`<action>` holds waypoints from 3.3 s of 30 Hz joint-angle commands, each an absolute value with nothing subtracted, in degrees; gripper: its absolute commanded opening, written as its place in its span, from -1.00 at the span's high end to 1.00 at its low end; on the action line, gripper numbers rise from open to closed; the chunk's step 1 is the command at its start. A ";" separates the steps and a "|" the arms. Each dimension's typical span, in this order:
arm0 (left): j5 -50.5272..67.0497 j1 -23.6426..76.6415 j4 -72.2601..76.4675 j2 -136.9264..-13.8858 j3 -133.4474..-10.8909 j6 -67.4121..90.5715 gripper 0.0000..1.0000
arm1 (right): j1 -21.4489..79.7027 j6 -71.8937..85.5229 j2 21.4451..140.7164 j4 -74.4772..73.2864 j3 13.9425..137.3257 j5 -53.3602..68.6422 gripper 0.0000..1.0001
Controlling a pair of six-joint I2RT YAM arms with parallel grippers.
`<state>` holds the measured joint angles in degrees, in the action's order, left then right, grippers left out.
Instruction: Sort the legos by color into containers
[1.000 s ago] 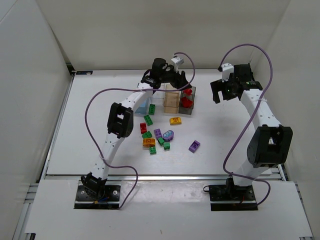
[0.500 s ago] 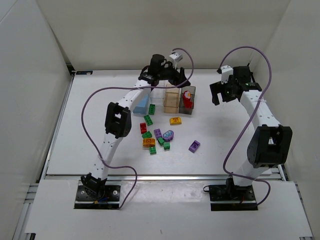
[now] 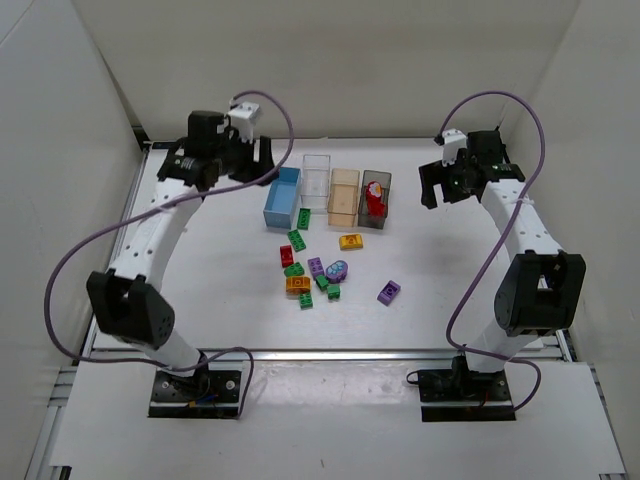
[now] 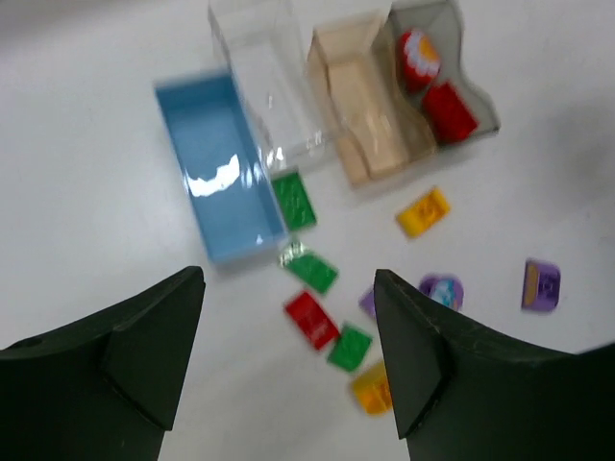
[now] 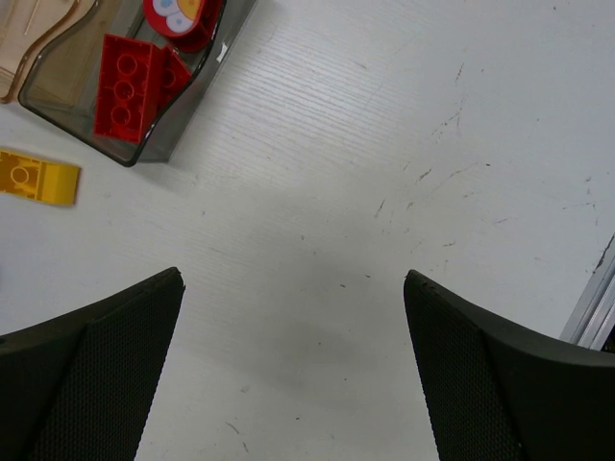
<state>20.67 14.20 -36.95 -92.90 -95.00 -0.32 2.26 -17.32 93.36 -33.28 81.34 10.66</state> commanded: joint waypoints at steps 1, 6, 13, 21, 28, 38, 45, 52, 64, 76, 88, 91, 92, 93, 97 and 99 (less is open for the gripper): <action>12.14 17.31 -44.03 -87.20 -82.38 3.59 -0.60 | 2.02 -15.21 92.90 -33.84 84.64 11.16 -0.97; 5.12 20.64 -42.72 -82.09 -72.88 12.20 -0.49 | 2.02 -14.24 93.07 -34.54 85.25 11.25 -0.97; -4.03 26.45 -41.92 -88.41 -72.68 23.46 -0.49 | 2.02 -14.76 93.87 -34.89 85.70 10.81 -0.98; -7.82 29.35 -40.70 -98.34 -75.85 31.37 -0.37 | 2.02 -14.77 92.02 -35.24 82.53 11.78 -0.98; -7.56 32.69 -38.32 -101.59 -75.49 33.66 -0.36 | 2.11 -14.59 92.11 -34.37 81.39 12.39 -0.98; -10.54 33.84 -38.93 -105.12 -76.91 35.07 -0.39 | 2.02 -15.47 91.49 -34.98 80.60 12.65 -0.98; -12.65 33.92 -39.11 -104.68 -76.47 34.54 -0.40 | 2.02 -15.64 91.32 -34.72 79.37 13.18 -0.98; -12.75 33.14 -38.41 -105.55 -74.62 34.37 -0.38 | 2.02 -15.64 92.02 -34.54 79.89 13.36 -0.98; -12.13 30.76 -36.48 -107.93 -73.30 33.22 -0.09 | 2.02 -15.47 93.78 -34.54 80.86 14.15 -0.97; -2.74 32.61 -30.86 -101.00 -74.61 22.61 0.65 | 2.02 -15.65 93.52 -34.72 80.51 13.80 -0.97; 26.26 32.53 -26.63 -108.43 -104.30 13.53 0.67 | 2.02 -14.85 92.81 -33.66 81.12 13.19 -0.97; 31.00 30.86 -27.15 -117.49 -115.52 16.87 0.63 | 2.02 -14.94 92.72 -33.92 82.17 11.87 -0.98; 31.37 30.76 -27.59 -119.77 -118.53 17.31 0.63 | 2.02 -15.03 92.64 -33.75 82.44 11.52 -0.98; 31.55 30.76 -28.90 -123.71 -121.17 17.14 0.62 | 2.02 -15.03 92.72 -33.84 82.62 10.56 -0.98; 32.17 30.67 -31.19 -132.70 -133.65 18.37 0.58 | 2.02 -15.12 92.72 -33.66 83.41 9.93 -0.98; 32.25 30.41 -31.38 -135.16 -135.52 19.07 0.57 | 2.02 -15.20 92.72 -33.84 83.50 9.67 -0.98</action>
